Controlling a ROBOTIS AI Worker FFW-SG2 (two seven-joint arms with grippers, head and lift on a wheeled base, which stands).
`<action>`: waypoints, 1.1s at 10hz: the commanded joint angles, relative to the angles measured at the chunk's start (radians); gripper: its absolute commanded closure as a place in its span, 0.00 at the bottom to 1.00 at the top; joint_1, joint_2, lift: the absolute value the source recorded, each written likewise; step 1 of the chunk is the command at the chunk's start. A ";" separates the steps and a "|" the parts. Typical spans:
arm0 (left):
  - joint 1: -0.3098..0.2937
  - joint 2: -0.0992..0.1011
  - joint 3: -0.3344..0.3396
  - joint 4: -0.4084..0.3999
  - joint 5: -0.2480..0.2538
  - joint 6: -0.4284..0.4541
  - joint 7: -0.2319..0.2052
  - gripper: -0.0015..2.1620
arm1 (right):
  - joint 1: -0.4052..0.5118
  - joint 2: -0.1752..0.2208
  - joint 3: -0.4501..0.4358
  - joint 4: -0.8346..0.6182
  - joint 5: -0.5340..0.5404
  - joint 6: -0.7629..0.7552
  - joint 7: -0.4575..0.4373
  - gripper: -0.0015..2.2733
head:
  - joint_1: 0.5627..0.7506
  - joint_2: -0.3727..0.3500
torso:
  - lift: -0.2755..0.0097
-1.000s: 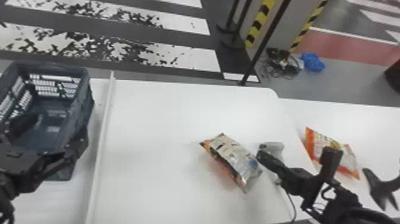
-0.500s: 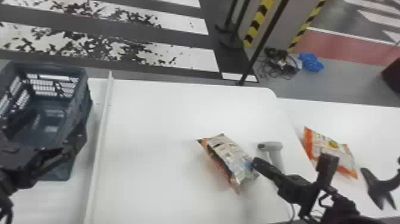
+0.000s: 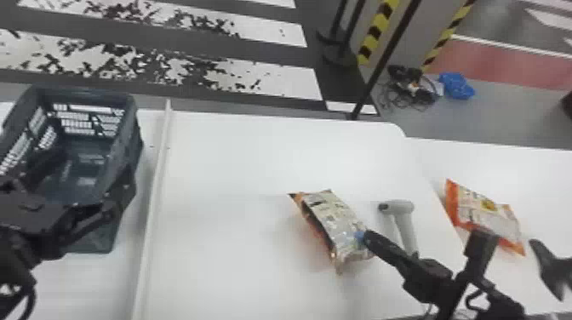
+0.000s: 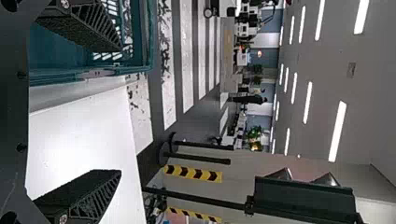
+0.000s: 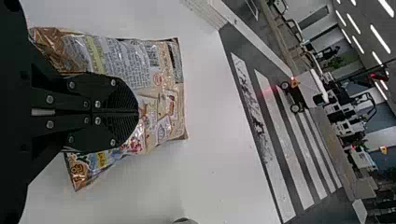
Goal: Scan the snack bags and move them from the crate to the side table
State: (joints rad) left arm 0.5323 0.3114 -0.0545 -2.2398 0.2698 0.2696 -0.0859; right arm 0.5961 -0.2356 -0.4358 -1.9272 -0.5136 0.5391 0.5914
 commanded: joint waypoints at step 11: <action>0.021 0.005 -0.027 -0.061 -0.015 0.015 0.015 0.03 | -0.096 0.036 0.080 0.022 0.017 -0.043 -0.022 0.99 | 0.70 0.20 | 0.66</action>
State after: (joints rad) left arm 0.5536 0.3144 -0.0814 -2.3008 0.2548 0.2843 -0.0705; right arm 0.5009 -0.1992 -0.3715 -1.9213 -0.5064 0.5176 0.5691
